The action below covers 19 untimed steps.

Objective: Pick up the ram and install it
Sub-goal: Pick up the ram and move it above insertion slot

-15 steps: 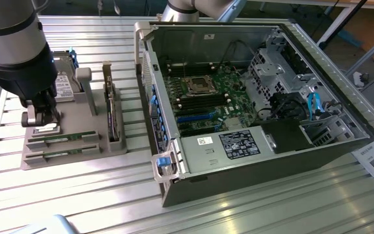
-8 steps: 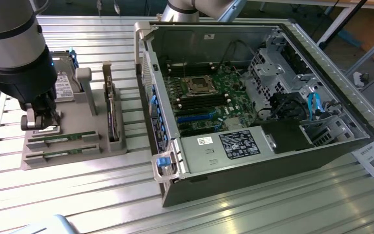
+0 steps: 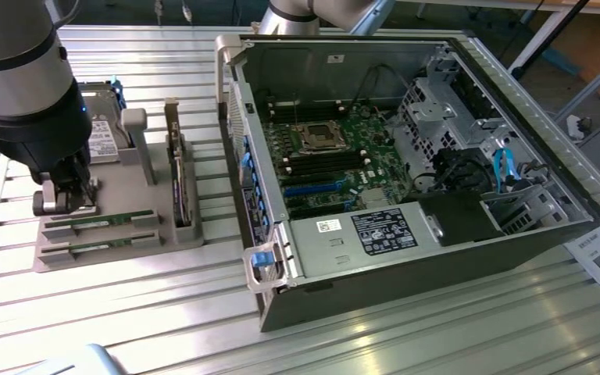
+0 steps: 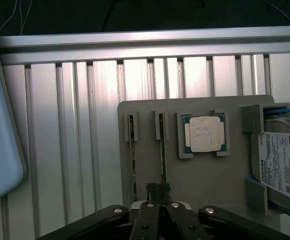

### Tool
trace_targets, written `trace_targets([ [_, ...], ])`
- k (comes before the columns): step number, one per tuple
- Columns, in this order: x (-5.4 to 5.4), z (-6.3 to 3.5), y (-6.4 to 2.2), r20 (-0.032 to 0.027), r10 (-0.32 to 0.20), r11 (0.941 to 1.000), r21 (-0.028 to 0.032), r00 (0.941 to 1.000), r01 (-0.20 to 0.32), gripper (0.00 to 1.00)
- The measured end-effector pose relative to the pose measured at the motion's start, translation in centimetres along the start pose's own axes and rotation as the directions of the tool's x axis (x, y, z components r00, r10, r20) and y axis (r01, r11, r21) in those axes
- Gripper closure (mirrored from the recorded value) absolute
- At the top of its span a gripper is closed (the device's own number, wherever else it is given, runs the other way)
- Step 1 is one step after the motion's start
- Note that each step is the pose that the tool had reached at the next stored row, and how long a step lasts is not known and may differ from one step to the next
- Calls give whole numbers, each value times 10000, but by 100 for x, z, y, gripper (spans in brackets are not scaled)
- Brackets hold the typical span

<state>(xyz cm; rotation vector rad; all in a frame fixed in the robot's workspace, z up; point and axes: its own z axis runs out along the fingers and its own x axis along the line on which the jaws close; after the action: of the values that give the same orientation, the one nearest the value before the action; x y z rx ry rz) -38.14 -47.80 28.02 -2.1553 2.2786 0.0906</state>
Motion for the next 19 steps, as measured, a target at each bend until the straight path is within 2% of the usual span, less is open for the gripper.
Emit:
trace_targets([
  [11, 1, 0, 0, 0, 0, 10000, 0, 10000, 0, 89],
  [12, 1, 0, 0, 0, 0, 10000, 0, 10000, 0, 83],
  [19, 1, 0, 0, 0, 0, 10000, 0, 10000, 0, 82],
])
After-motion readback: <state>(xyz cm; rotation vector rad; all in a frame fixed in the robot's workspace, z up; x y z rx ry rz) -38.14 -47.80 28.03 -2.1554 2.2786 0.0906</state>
